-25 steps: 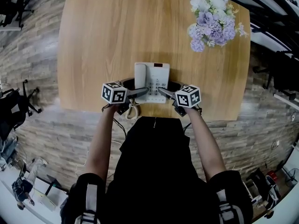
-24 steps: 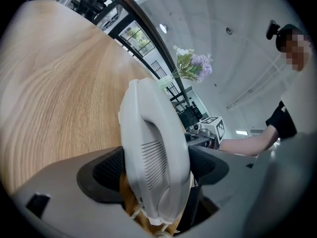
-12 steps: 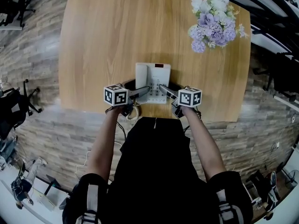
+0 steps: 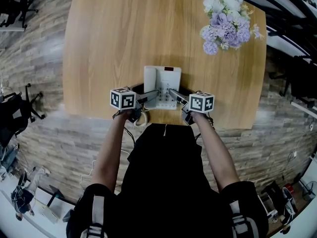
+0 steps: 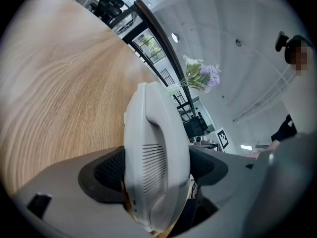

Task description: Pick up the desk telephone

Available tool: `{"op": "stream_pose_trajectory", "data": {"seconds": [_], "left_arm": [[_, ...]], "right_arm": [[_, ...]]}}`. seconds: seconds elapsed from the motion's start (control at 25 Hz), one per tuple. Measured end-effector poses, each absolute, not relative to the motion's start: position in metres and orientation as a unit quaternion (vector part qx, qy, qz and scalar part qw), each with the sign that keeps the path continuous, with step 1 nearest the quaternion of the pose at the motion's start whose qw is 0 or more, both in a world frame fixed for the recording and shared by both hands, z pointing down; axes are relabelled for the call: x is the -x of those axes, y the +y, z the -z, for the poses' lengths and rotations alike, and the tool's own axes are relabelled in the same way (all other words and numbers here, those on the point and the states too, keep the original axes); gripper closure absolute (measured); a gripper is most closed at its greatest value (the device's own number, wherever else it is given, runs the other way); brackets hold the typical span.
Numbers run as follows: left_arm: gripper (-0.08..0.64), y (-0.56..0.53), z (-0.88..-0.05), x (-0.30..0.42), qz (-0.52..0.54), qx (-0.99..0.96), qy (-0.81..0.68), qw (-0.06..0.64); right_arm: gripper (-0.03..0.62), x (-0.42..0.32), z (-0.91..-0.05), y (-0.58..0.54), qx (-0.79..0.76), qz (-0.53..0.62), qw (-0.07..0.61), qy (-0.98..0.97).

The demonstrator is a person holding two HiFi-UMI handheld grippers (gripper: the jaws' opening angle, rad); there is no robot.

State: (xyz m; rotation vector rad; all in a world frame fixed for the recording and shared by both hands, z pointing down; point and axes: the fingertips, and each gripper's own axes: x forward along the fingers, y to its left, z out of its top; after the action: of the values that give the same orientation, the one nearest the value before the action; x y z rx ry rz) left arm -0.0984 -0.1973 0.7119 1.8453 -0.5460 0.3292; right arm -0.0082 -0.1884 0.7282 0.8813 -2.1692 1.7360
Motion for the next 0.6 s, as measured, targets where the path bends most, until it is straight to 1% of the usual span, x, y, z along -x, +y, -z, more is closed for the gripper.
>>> {"op": "stream_pose_trajectory", "data": {"seconds": [0.28,0.6], "left_arm": [[0.172,-0.196,-0.710,0.100,-0.117,-0.772,-0.243,0.576],[0.172,-0.194,-0.701,0.102,-0.110,-0.777,-0.254,0.565]], "right_arm": [[0.350,0.007,-0.724,-0.189,-0.303,-0.589,0.111,-0.741],[0.350,0.009,-0.714,-0.189,-0.299,-0.580,0.109,-0.750]]}}
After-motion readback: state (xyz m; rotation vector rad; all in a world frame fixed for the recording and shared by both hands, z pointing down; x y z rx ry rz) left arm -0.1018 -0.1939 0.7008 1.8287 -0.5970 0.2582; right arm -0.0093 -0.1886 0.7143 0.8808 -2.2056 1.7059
